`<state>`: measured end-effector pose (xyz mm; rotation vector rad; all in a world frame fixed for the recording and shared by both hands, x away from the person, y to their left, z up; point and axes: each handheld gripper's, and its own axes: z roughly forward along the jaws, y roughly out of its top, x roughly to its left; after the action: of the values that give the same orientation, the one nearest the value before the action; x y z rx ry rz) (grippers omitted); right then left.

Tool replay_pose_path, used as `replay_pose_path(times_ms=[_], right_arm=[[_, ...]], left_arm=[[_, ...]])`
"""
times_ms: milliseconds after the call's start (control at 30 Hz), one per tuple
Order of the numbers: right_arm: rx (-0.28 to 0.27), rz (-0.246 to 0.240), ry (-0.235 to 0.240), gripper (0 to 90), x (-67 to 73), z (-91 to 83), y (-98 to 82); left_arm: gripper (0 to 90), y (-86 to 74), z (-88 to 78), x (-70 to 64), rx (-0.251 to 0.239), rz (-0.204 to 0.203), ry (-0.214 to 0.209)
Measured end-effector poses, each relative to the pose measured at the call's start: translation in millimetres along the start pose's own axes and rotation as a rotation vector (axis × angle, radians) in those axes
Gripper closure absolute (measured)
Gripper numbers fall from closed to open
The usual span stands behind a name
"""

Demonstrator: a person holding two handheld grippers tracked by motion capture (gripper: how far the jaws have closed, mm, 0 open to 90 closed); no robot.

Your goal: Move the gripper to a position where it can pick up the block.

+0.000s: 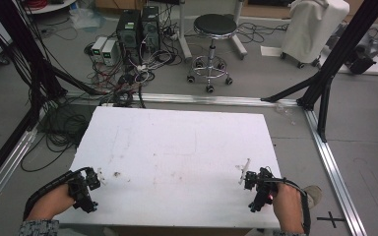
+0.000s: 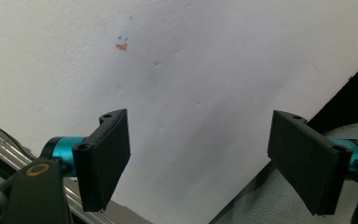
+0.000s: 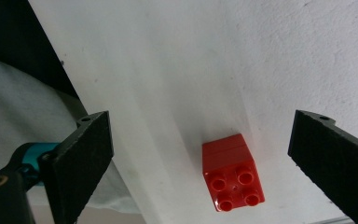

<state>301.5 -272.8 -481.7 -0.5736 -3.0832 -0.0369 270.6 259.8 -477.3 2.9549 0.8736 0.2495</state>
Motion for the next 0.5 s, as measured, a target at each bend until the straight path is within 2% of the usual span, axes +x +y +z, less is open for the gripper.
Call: replay_pose_path(times_ms=[100, 167, 233, 267, 433, 500], right_arm=[[0.008, -0.050, -0.010, 5.9, 0.2, 0.1, -1.8], [0.008, -0.045, -0.001, 5.9, 0.6, 0.2, -2.2], [0.014, -0.063, -0.016, 5.9, -0.2, 0.7, -3.4], [0.010, -0.088, -0.027, 5.9, -0.6, 0.5, -4.3], [0.008, -0.087, -0.048, 5.9, -1.4, -1.3, -7.0], [0.010, -0.104, -0.055, 5.9, -2.1, -1.3, -9.2]], left_arm=[[21.3, -0.4, -0.5, 0.2, 0.001, -0.001, 0.004], [21.3, -0.5, -0.7, 0.2, 0.000, -0.002, 0.004], [21.4, -0.4, -0.4, 0.0, -0.005, 0.002, 0.007], [21.4, -0.3, -0.6, -0.1, -0.005, 0.003, 0.006], [21.4, -0.8, -0.3, 0.3, -0.005, 0.000, 0.003], [21.4, -1.0, -0.4, 0.4, -0.006, 0.000, 0.004]])
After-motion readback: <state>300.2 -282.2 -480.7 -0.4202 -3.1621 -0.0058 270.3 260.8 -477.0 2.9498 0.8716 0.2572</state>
